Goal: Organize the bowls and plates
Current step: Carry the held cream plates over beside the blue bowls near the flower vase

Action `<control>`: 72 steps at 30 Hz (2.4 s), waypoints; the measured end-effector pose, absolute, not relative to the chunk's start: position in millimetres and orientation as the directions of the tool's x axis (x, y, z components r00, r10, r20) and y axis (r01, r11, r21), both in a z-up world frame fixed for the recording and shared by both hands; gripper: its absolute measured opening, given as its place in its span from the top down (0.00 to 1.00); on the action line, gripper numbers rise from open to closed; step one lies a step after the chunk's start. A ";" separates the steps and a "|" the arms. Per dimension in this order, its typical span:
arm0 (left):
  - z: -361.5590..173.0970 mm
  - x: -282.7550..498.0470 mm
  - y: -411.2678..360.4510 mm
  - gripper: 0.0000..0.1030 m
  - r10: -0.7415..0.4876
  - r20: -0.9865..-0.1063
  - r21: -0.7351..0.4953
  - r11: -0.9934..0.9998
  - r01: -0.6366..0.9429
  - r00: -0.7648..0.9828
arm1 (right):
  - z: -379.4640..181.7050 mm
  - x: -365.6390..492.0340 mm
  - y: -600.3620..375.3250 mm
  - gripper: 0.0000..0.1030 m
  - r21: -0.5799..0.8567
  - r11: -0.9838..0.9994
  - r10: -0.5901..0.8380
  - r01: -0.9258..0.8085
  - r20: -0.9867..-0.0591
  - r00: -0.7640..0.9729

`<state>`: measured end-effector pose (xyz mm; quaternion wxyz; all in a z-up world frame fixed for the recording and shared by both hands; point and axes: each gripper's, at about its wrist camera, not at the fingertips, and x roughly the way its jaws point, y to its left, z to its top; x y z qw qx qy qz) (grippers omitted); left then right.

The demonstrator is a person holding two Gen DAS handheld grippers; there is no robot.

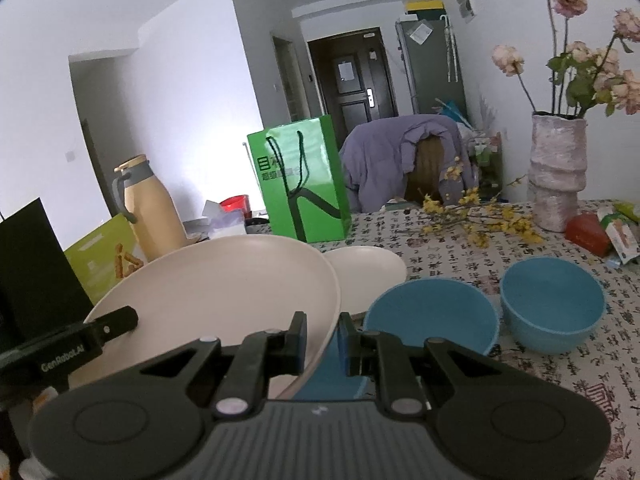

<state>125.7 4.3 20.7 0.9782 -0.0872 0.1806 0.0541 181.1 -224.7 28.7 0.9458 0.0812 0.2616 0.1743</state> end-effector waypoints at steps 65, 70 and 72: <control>-3.8 107.4 -95.8 0.83 -0.053 -0.394 -0.093 0.995 0.018 0.918 | -9.3 127.9 -327.6 0.85 0.303 0.944 0.271 -0.133 -0.477 0.836; -8.9 107.5 -99.6 0.83 -0.062 -0.405 -0.093 0.995 0.026 0.912 | -13.9 126.2 -331.4 0.85 0.300 0.946 0.263 -0.124 -0.485 0.834; -10.7 107.4 -100.8 0.83 -0.064 -0.409 -0.093 0.995 0.028 0.910 | -16.0 125.7 -332.6 0.85 0.301 0.946 0.262 -0.121 -0.488 0.833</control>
